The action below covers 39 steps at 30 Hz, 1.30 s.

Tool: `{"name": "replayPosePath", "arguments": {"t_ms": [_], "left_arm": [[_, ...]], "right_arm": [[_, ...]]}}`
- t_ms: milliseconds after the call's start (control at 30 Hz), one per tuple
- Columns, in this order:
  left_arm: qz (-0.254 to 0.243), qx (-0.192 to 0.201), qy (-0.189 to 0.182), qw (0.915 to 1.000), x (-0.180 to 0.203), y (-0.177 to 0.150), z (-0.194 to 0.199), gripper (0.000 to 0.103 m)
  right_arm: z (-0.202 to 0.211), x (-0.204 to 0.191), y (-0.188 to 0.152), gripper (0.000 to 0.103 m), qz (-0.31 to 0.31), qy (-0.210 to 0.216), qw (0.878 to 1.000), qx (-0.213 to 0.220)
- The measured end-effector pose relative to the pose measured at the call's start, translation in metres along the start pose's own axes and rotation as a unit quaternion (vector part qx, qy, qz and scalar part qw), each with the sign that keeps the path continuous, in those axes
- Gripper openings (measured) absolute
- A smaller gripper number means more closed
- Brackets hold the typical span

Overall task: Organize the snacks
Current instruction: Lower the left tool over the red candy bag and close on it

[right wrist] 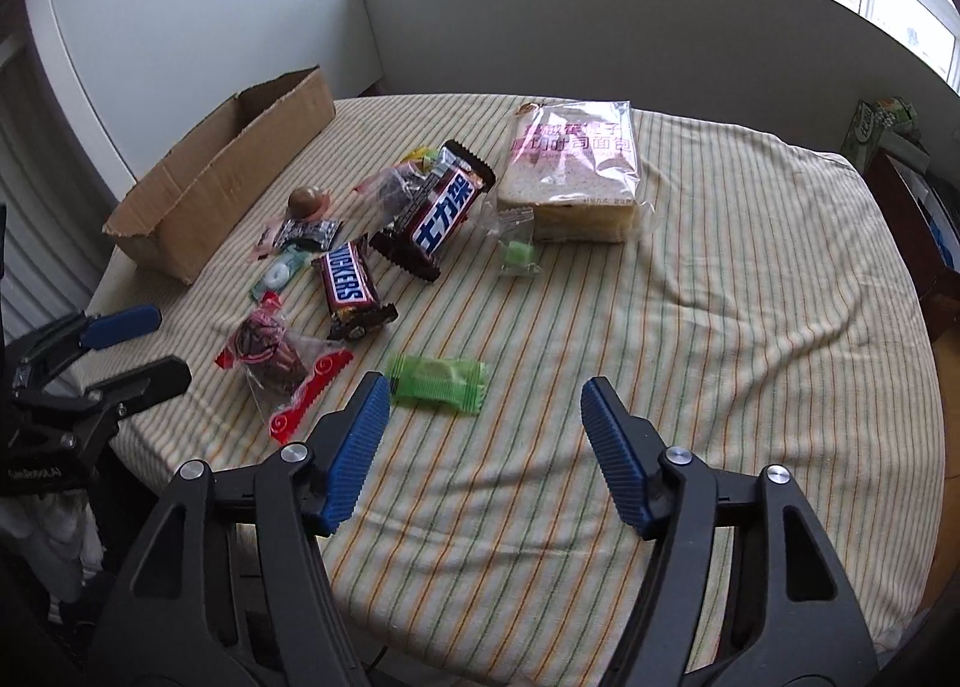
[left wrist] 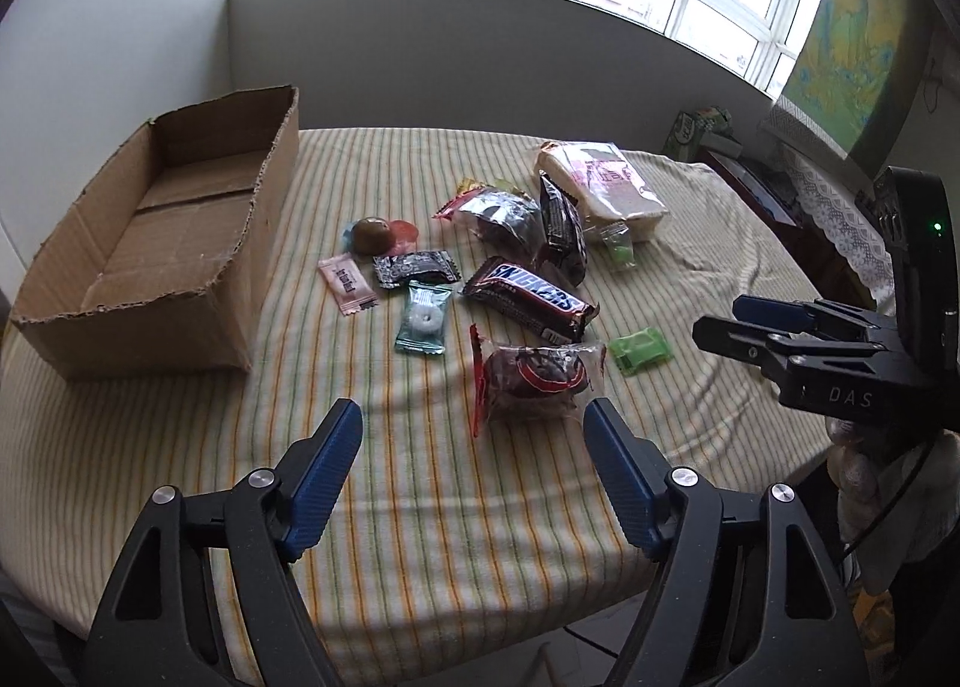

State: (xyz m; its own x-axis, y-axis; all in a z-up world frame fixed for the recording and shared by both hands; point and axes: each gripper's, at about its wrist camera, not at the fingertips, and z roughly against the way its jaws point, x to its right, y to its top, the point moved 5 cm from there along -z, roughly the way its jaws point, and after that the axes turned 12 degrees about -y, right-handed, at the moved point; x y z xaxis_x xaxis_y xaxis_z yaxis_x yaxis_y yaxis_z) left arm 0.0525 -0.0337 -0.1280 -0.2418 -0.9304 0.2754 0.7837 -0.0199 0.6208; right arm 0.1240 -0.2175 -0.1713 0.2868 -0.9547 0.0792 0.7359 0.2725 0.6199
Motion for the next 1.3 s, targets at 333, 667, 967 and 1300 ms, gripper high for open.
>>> {"name": "replayPosePath", "arguments": {"t_ms": [333,667,967,1300], "left_arm": [[-0.04,0.02,0.026,0.9987,-0.01,0.043,-0.005,0.058],[-0.11,-0.067,0.03,0.9912,-0.007,0.049,-0.052,0.046],[-0.103,-0.087,0.01,0.9908,-0.003,0.031,-0.046,0.045],[-0.1,-0.062,-0.019,0.9929,0.003,0.025,-0.019,0.055]], "right_arm": [[-0.003,0.004,-0.01,0.061,-0.014,0.004,1.0,-0.01],[0.003,0.011,-0.015,0.061,-0.036,0.005,0.999,-0.005],[-0.001,0.004,-0.017,0.061,-0.029,0.015,0.999,-0.007],[-0.006,-0.01,-0.008,0.061,0.061,0.004,0.998,0.002]]}}
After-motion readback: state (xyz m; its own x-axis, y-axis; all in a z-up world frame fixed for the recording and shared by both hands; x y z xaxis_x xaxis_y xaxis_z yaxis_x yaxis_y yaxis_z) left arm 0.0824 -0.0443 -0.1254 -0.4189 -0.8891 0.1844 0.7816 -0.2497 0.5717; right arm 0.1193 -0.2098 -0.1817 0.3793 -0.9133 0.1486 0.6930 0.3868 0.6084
